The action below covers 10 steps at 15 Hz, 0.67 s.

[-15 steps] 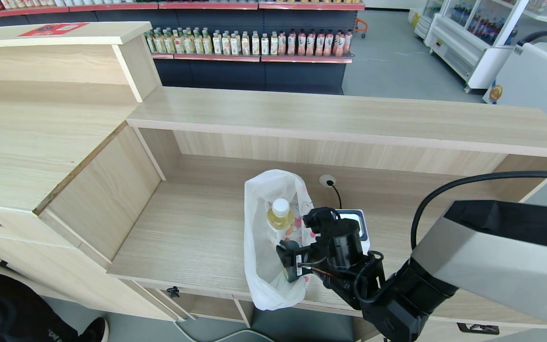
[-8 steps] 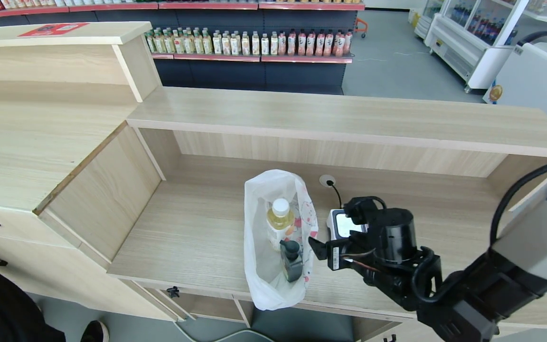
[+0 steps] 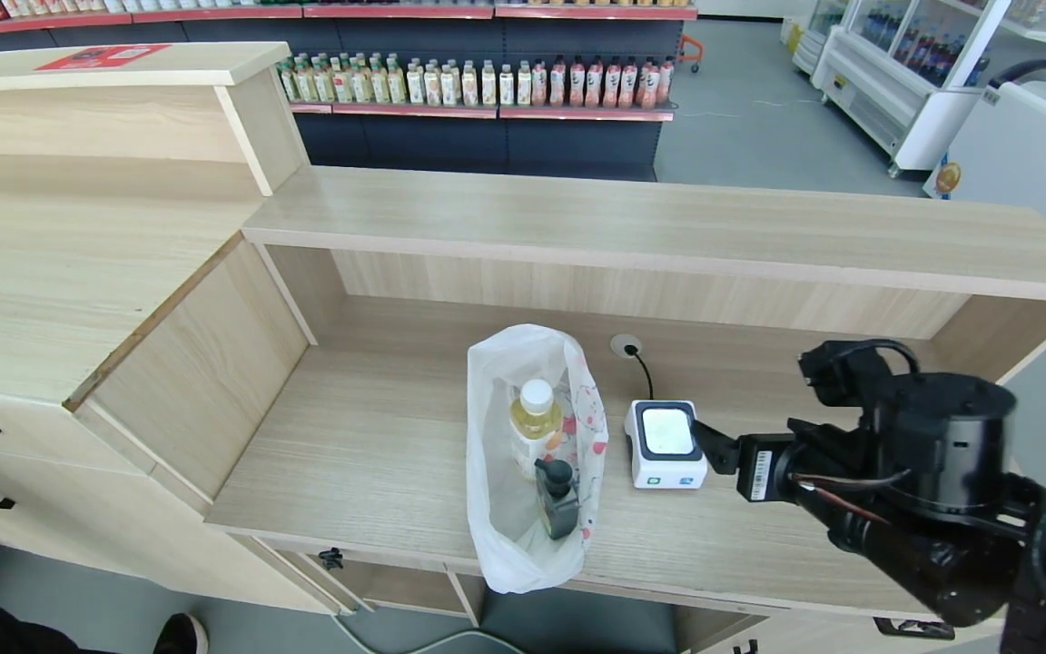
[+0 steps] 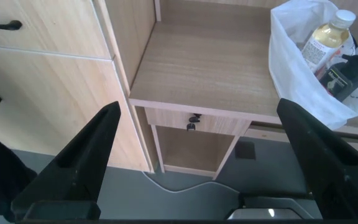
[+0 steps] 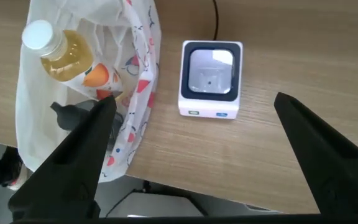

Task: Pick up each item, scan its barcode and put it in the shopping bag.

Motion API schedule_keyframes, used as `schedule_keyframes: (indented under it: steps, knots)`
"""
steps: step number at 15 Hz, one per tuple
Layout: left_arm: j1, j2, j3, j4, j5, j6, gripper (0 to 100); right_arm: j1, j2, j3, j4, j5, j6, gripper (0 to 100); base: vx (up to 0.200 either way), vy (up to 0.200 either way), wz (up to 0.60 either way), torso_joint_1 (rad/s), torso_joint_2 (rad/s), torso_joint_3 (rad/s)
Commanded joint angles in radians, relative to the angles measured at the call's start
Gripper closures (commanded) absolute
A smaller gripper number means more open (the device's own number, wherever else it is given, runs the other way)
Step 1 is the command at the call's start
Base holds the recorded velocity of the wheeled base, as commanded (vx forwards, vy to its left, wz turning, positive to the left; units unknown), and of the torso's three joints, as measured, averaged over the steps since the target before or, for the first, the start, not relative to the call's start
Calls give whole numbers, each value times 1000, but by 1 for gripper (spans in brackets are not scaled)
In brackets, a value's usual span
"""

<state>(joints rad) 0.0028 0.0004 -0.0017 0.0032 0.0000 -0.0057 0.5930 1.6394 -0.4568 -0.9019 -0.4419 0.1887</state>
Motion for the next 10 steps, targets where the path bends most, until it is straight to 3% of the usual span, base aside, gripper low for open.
schedule_keyframes:
  steps: [1,4,6,10]
  knots:
    - [0,0,0,0,0,-2,0,-33,-159,72,12,-11,1,0,0,0,0,0,0,0]
    - [0,0,0,0,0,0,0,-62,-266,132,18,-12,-11,0,0,0,0,0,0,0]
    - [0,0,0,0,0,0,0,-128,-372,173,58,22,-51,0,0,0,0,0,0,0]
    - [0,1,0,0,0,0,0,-438,-860,250,535,287,-158,0,0,0,0,0,0,0]
